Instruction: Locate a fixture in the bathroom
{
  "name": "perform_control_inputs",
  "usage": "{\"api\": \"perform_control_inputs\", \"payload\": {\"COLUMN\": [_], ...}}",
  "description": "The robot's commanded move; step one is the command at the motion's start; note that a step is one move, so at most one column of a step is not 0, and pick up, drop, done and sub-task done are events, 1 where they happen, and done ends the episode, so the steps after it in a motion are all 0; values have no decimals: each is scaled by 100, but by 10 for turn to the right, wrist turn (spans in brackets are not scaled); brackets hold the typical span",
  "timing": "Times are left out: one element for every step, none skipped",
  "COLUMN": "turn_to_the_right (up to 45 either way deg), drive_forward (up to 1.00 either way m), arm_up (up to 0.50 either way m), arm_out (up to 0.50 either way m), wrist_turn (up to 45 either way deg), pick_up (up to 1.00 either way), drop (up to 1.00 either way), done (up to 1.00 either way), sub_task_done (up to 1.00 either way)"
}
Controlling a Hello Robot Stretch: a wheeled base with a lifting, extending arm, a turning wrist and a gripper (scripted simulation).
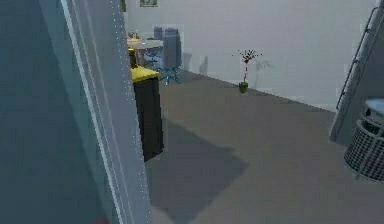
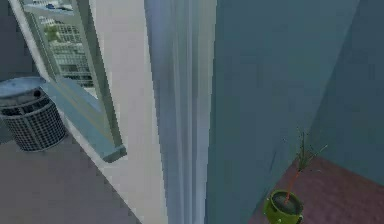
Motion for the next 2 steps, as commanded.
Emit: {"api": "perform_control_inputs", "payload": {"turn_to_the_right": [90, 0], "drive_forward": [0, 15], "arm_up": [0, 0], "arm_out": [0, 0], "wrist_turn": [0, 0], "pick_up": [0, 0], "drop": [0, 0], "done": [0, 0], "sub_task_done": [0, 0]}}
